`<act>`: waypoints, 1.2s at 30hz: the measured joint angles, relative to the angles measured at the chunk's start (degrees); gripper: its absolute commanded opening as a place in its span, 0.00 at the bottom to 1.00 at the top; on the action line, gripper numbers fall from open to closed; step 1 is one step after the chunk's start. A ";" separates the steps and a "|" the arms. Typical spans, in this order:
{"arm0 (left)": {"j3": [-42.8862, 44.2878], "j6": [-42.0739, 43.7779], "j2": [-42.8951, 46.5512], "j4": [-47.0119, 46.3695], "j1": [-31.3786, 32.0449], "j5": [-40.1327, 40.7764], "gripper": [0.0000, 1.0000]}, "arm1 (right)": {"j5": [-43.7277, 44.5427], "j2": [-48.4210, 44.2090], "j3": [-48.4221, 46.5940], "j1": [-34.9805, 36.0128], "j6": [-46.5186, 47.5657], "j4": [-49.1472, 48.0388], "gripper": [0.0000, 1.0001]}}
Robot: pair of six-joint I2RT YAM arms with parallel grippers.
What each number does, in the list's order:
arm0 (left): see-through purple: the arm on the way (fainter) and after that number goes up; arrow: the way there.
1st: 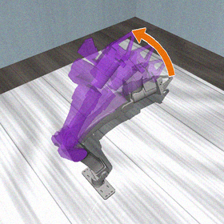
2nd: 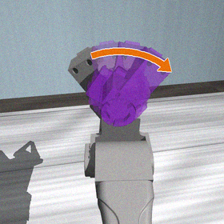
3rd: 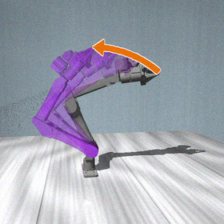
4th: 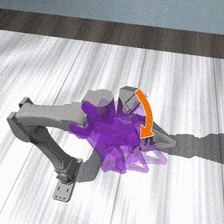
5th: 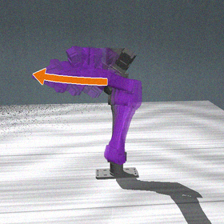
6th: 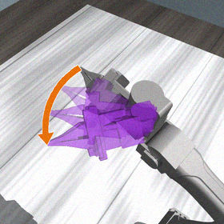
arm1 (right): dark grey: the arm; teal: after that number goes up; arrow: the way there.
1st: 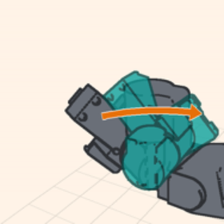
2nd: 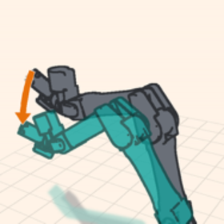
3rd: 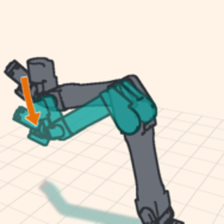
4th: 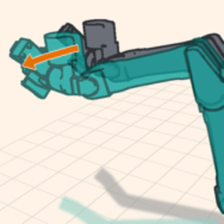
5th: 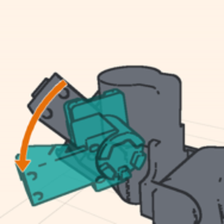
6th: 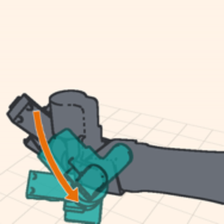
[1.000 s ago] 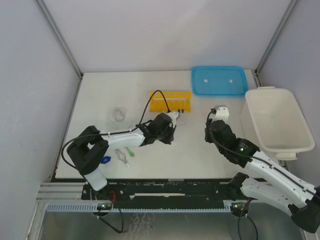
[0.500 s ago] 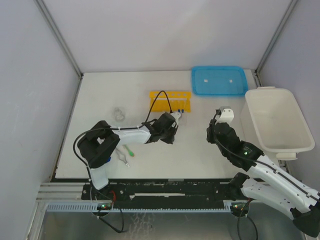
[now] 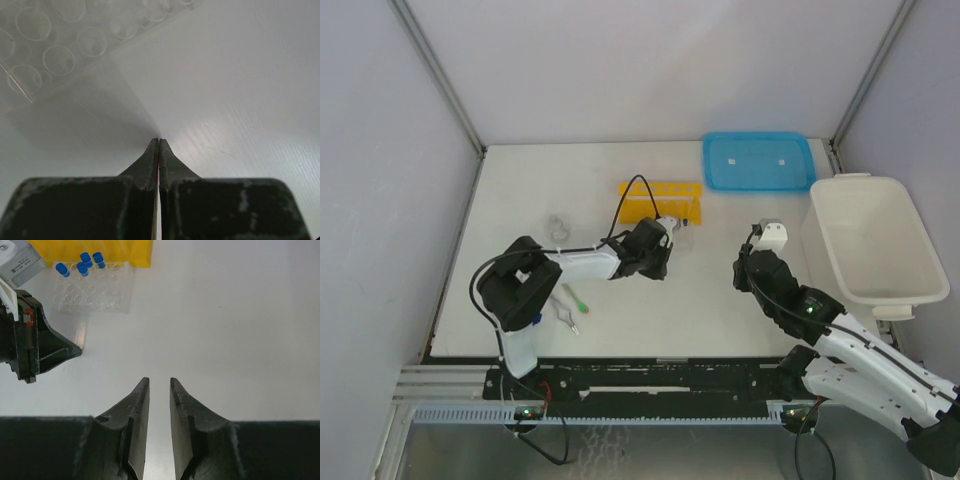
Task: Organize the chemistry lab equipment
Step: Move the test tube rack to the center of the board.
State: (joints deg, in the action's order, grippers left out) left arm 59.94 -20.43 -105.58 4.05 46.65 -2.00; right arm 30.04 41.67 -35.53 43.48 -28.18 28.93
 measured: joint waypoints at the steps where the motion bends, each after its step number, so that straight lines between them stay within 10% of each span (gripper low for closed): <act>1: 0.33 0.02 -0.28 -0.02 -0.22 -0.07 0.00 | -0.13 0.04 0.07 0.00 0.00 0.02 0.22; 36: 20.50 0.42 -15.04 2.27 -9.09 -3.82 0.00 | -0.61 3.13 0.68 0.00 -0.22 -2.36 0.22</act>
State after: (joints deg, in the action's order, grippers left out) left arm 80.44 -20.01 -120.62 6.33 37.56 -5.82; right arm 29.43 44.80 -34.85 43.48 -28.40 26.57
